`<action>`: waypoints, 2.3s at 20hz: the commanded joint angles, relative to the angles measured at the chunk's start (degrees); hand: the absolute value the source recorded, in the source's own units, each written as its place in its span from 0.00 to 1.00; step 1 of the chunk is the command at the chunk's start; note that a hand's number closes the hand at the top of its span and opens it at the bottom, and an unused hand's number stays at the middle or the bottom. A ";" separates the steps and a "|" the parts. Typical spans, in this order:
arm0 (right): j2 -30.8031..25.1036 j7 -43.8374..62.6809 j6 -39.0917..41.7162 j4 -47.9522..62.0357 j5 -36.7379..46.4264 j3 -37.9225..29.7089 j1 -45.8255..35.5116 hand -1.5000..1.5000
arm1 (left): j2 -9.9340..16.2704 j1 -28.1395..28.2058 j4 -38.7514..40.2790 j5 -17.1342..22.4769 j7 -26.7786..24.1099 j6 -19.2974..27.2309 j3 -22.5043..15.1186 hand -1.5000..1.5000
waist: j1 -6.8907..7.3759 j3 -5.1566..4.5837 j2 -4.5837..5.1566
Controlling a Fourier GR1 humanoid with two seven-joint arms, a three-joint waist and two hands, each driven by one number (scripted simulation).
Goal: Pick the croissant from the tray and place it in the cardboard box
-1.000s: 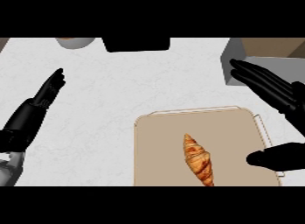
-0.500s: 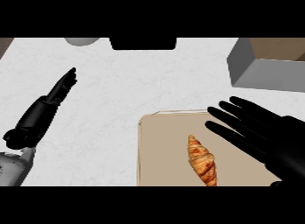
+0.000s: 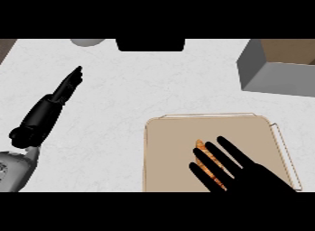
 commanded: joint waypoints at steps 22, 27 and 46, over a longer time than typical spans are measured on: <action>25.83 15.90 6.57 17.26 24.96 17.68 6.47 0.00 | -4.33 1.35 3.21 -3.64 -3.46 -5.35 6.17 0.50 | 0.00 0.22 0.25; 28.04 14.76 10.63 18.57 27.37 16.76 6.88 0.00 | -7.30 -1.80 0.90 -7.50 2.83 -4.06 4.34 0.50 | -0.21 0.23 0.22; 23.75 -0.80 0.18 29.93 38.60 9.09 10.99 0.00 | -10.70 2.66 -3.33 -10.14 3.94 -9.72 10.22 0.50 | -0.02 0.23 0.24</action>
